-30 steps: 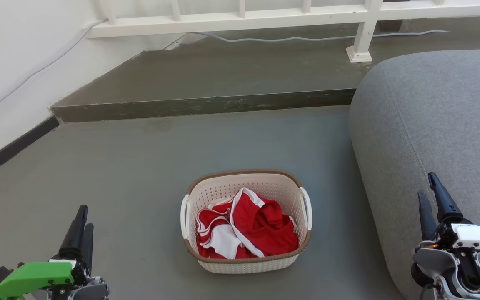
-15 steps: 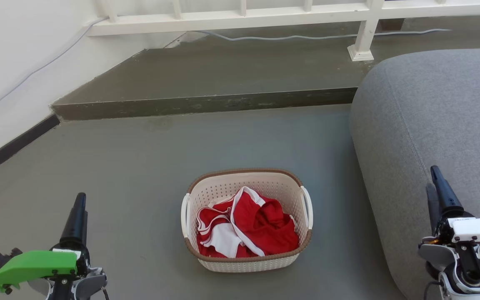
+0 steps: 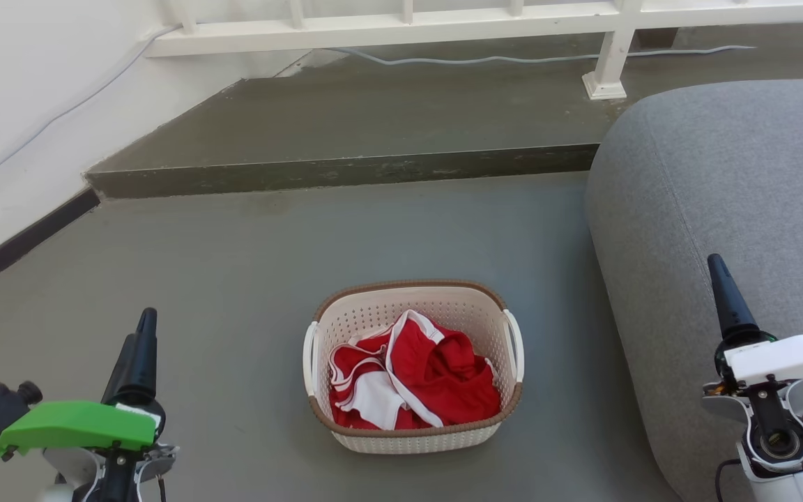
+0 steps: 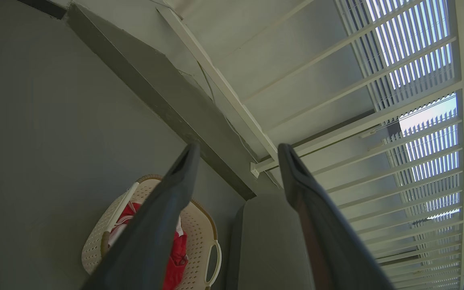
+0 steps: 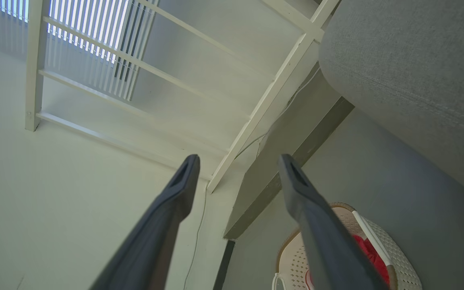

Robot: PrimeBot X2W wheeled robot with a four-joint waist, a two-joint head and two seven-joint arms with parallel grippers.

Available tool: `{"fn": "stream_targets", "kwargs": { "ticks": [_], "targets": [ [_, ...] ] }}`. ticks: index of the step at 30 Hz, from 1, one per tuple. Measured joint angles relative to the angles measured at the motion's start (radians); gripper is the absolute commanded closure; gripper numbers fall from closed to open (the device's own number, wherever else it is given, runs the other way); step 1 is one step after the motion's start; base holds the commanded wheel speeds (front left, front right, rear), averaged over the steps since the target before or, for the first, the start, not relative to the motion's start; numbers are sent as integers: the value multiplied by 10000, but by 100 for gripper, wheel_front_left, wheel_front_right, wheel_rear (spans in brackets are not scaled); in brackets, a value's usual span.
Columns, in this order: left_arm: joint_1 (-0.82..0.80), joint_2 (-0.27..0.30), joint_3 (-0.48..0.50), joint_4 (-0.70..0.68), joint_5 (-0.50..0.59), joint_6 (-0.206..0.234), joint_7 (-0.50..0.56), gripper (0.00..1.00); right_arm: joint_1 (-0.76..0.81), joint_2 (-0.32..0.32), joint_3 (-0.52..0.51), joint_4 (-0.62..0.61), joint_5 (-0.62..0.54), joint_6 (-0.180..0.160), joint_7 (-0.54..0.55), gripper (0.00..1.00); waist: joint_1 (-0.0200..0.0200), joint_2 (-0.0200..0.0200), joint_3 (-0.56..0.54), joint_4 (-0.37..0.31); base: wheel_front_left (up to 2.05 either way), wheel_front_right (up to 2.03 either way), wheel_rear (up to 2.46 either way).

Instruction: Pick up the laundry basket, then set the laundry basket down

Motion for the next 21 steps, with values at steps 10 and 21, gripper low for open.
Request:
{"fn": "stream_targets", "kwargs": {
  "ticks": [10,21],
  "targets": [
    [-207,169,-510,-107,1726,403,-366,0,-157,-245,675,-23,-1916,-441,-339,0,0,0,-3,-3,0,0,0],
    [-327,236,-1141,-217,3722,803,-729,0,-183,-376,1335,-36,-3731,-815,-713,0,0,0,-9,-21,0,0,0]
  ]
}}
